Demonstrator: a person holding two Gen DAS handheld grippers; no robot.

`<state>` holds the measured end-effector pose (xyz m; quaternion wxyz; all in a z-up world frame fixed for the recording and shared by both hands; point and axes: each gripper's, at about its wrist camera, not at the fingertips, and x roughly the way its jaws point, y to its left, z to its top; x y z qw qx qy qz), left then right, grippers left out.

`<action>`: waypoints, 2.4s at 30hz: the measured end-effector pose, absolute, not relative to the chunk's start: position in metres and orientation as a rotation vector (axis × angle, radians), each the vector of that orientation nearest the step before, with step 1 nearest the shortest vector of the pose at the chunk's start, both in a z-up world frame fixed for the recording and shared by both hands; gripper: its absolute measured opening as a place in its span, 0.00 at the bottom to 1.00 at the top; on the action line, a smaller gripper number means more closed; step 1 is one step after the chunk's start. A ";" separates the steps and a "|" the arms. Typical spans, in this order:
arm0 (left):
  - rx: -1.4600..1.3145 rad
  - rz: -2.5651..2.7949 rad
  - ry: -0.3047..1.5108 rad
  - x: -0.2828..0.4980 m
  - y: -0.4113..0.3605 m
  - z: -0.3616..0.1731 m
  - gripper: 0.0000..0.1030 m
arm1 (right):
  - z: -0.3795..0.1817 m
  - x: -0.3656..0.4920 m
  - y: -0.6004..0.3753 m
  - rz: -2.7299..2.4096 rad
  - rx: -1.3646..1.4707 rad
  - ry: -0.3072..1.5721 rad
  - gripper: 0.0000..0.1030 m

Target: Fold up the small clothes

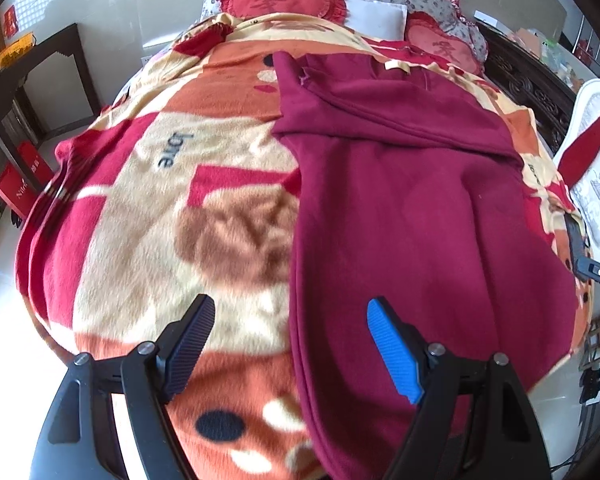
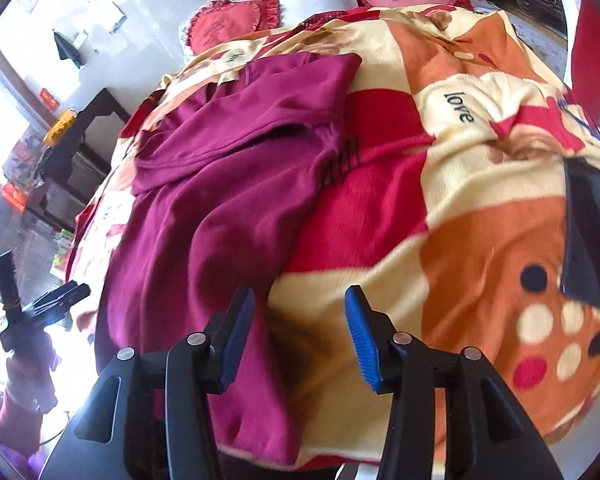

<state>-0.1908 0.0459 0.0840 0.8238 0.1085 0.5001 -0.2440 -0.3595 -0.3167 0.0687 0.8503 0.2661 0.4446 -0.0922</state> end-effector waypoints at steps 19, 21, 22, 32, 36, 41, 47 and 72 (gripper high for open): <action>0.201 -0.595 1.230 -0.248 0.075 0.051 0.80 | 0.054 -0.424 -0.289 -0.174 0.598 0.934 0.37; 0.179 -0.606 1.224 -0.248 0.072 0.052 0.80 | 0.050 -0.423 -0.288 -0.165 0.605 0.937 0.37; 0.173 -0.609 1.225 -0.248 0.071 0.052 0.80 | 0.048 -0.422 -0.287 -0.157 0.607 0.937 0.37; 0.237 -0.639 1.268 -0.245 0.043 0.030 0.54 | 0.027 -0.404 -0.285 -0.118 0.615 0.960 0.37; 0.250 -0.645 1.256 -0.245 0.044 0.033 0.11 | 0.027 -0.407 -0.283 -0.106 0.616 0.900 0.00; 0.185 -0.681 1.228 -0.242 0.060 0.062 0.08 | 0.043 -0.412 -0.273 -0.070 0.584 0.876 0.00; 0.133 -0.684 1.139 -0.246 0.096 0.103 0.07 | 0.085 -0.445 -0.256 0.045 0.610 0.804 0.00; 0.196 -0.650 1.315 -0.232 0.075 0.042 0.08 | 0.022 -0.417 -0.253 0.048 0.666 1.039 0.00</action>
